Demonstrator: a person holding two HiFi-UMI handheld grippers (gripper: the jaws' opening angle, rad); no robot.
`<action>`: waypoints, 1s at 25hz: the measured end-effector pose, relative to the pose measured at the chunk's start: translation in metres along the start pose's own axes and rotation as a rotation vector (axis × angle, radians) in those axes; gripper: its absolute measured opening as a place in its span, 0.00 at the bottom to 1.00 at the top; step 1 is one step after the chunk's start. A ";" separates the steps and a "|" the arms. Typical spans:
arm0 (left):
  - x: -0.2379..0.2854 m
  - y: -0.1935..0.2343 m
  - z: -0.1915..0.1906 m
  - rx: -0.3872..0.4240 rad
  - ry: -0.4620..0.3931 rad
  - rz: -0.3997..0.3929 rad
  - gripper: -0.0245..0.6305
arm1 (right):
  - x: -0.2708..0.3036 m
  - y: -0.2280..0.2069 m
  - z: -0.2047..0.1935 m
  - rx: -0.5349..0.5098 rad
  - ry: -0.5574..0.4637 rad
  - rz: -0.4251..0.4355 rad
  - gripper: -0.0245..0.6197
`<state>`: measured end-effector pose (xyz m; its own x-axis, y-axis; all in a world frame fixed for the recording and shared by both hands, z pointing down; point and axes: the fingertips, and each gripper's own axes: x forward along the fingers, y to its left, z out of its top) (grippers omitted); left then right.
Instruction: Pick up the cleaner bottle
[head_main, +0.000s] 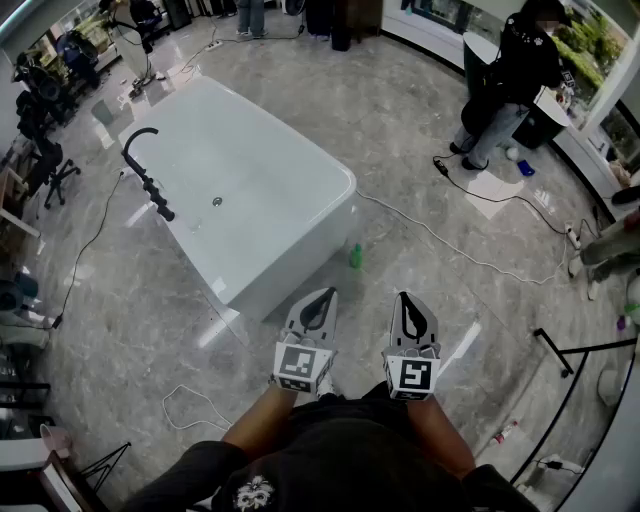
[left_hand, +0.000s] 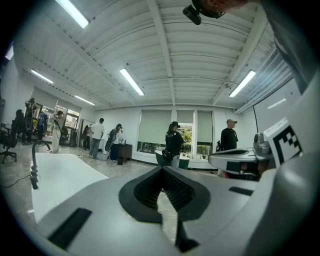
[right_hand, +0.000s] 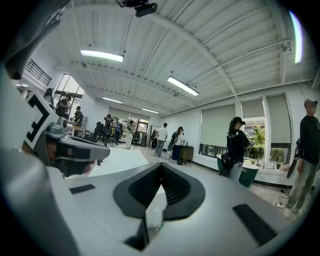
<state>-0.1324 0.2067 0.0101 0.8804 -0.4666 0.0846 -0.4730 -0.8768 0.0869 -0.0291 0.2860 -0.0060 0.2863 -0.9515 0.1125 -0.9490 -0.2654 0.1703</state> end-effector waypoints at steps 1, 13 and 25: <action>0.001 0.001 -0.001 -0.003 0.000 0.000 0.04 | 0.002 0.000 0.000 -0.002 -0.003 -0.002 0.06; 0.057 0.013 -0.007 -0.003 0.021 0.019 0.04 | 0.064 -0.017 -0.013 0.025 -0.025 0.048 0.06; 0.184 0.045 -0.018 -0.049 0.047 0.193 0.04 | 0.200 -0.089 -0.038 0.029 0.001 0.241 0.06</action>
<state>0.0078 0.0839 0.0471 0.7711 -0.6187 0.1504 -0.6351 -0.7641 0.1129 0.1173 0.1251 0.0384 0.0515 -0.9878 0.1469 -0.9933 -0.0354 0.1099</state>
